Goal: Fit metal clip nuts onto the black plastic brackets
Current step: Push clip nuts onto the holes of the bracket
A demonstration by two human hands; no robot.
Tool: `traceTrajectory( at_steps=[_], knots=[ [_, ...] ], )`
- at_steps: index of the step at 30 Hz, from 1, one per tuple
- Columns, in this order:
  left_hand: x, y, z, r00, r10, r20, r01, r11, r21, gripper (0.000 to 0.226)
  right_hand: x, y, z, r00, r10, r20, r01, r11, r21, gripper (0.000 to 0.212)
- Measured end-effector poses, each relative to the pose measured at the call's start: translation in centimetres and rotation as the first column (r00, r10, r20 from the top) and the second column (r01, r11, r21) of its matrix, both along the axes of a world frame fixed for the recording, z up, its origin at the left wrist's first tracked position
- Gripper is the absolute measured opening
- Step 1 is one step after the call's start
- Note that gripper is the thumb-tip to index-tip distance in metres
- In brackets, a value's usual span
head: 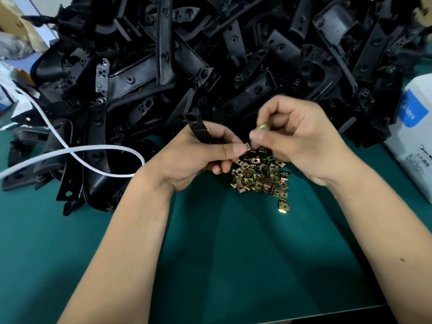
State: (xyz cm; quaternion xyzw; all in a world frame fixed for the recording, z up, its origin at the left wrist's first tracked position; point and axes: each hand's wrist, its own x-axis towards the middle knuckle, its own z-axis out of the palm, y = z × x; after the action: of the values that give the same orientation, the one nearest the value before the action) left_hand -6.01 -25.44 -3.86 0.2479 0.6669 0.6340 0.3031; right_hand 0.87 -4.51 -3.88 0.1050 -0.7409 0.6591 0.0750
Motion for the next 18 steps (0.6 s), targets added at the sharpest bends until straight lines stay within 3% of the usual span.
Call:
traceTrajectory(
  at_steps=[2,4,6,9,13,15,18],
  knots=[
    [0.0,-0.1,-0.1,1.0,-0.003,-0.025,0.002,0.999,-0.044,0.013,-0.2,0.8,0.1,0.997,-0.06,0.049,0.068,0.982,-0.178,0.015],
    [0.1,0.0,-0.3,0.996,0.007,-0.084,-0.018,0.991,-0.135,0.013,-0.4,1.4,0.1,0.991,-0.121,0.052,0.129,0.969,-0.209,0.015],
    [0.1,0.2,-0.5,0.992,0.022,-0.126,-0.048,0.976,-0.211,0.017,-0.4,1.2,0.0,0.986,-0.159,0.041,0.163,0.97,-0.177,0.018],
    [0.3,1.0,-0.8,0.989,0.102,-0.108,-0.118,0.98,-0.16,0.029,-0.3,0.3,-0.4,0.985,-0.172,-0.004,0.17,0.977,-0.125,0.02],
    [1.7,3.2,-1.3,0.951,0.243,-0.192,-0.258,0.965,-0.052,0.016,0.1,-0.4,-0.2,0.998,-0.017,-0.062,0.012,0.996,-0.084,0.022],
    [2.6,4.4,-1.7,0.921,0.277,-0.273,-0.309,0.948,-0.08,0.008,0.4,-0.6,0.0,0.996,0.06,-0.068,-0.063,0.997,-0.045,0.027],
    [3.6,5.1,-1.9,0.881,0.365,-0.3,-0.427,0.887,-0.175,0.035,0.5,-0.8,0.2,0.994,0.071,-0.078,-0.07,0.997,0.015,0.017]
  ],
)
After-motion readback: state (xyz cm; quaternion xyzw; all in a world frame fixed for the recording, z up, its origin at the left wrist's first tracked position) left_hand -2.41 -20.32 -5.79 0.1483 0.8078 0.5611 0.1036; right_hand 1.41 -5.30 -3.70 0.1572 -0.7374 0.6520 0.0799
